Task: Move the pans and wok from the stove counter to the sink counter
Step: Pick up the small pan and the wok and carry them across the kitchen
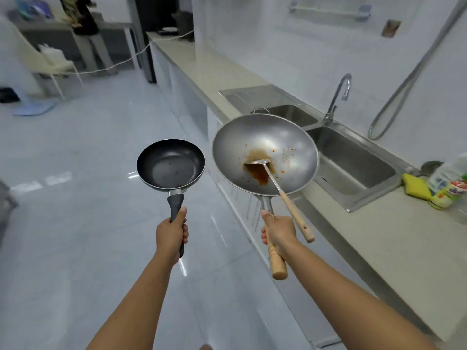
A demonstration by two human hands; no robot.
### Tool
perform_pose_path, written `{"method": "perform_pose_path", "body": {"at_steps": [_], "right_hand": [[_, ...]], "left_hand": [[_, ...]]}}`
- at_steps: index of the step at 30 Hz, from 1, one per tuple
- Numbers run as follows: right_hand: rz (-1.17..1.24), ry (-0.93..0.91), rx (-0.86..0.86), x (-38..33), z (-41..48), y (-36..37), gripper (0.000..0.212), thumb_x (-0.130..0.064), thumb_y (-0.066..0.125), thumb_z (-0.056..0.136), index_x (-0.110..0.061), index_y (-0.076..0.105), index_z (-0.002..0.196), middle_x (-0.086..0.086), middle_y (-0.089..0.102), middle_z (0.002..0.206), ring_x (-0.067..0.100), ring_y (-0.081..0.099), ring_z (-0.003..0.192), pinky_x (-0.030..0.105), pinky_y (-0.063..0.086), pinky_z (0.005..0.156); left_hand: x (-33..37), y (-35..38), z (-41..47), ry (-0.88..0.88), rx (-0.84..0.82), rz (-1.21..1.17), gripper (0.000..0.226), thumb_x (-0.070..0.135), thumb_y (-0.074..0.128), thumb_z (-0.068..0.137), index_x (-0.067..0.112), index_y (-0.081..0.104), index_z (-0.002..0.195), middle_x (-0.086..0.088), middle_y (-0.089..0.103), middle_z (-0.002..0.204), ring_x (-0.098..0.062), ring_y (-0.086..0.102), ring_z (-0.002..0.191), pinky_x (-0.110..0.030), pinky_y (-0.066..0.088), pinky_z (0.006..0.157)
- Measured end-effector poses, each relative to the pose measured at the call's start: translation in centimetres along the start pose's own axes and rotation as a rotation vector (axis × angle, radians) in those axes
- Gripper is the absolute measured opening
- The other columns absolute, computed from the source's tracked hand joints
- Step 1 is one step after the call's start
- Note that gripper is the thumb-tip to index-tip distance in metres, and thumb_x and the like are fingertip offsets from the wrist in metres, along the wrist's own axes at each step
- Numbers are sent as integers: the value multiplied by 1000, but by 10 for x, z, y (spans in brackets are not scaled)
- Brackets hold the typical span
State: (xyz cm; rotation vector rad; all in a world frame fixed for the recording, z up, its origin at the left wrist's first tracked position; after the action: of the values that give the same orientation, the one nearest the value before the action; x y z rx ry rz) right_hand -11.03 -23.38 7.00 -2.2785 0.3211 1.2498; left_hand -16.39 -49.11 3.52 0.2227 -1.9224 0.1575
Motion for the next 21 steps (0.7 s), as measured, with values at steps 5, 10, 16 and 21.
{"method": "perform_pose_path", "body": {"at_steps": [5, 10, 16, 21], "right_hand": [[-15, 0, -55, -38, 32, 78, 37, -39, 58, 95, -6, 66, 79, 7, 66, 64, 17, 61, 50, 25, 49, 47], [-23, 8, -102, -68, 64, 135, 38, -39, 58, 96, -3, 67, 87, 9, 67, 67, 20, 63, 54, 30, 55, 56], [-58, 10, -149, -118, 125, 203, 40, -40, 57, 96, -2, 68, 93, 7, 66, 66, 16, 61, 50, 21, 44, 41], [-87, 17, -185, -169, 194, 252, 38, -41, 59, 95, -4, 67, 93, 6, 66, 64, 15, 61, 49, 21, 45, 40]], "left_hand": [[28, -37, 66, 9, 61, 12, 39, 46, 65, 90, 9, 60, 77, 2, 52, 52, -9, 44, 41, -21, 43, 42], [39, -58, 114, -9, 104, 7, 40, 46, 65, 90, 10, 60, 75, 5, 52, 49, -7, 45, 39, -21, 42, 42], [58, -65, 193, -40, 192, -22, 39, 45, 65, 91, 10, 61, 74, 0, 53, 56, -11, 46, 45, -23, 43, 46], [82, -57, 269, -44, 234, -28, 39, 44, 65, 91, 9, 61, 75, 0, 53, 55, -11, 45, 44, -23, 43, 45]]}}
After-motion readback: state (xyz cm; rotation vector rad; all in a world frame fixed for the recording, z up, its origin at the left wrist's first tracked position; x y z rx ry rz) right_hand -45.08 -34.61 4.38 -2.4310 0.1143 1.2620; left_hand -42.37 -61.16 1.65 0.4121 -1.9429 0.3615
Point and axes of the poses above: each hand's wrist, its own z-axis towards the middle knuckle, its own y-axis out of the palm, x = y × z, the point moved 2 cm from there along z, towards the middle knuckle
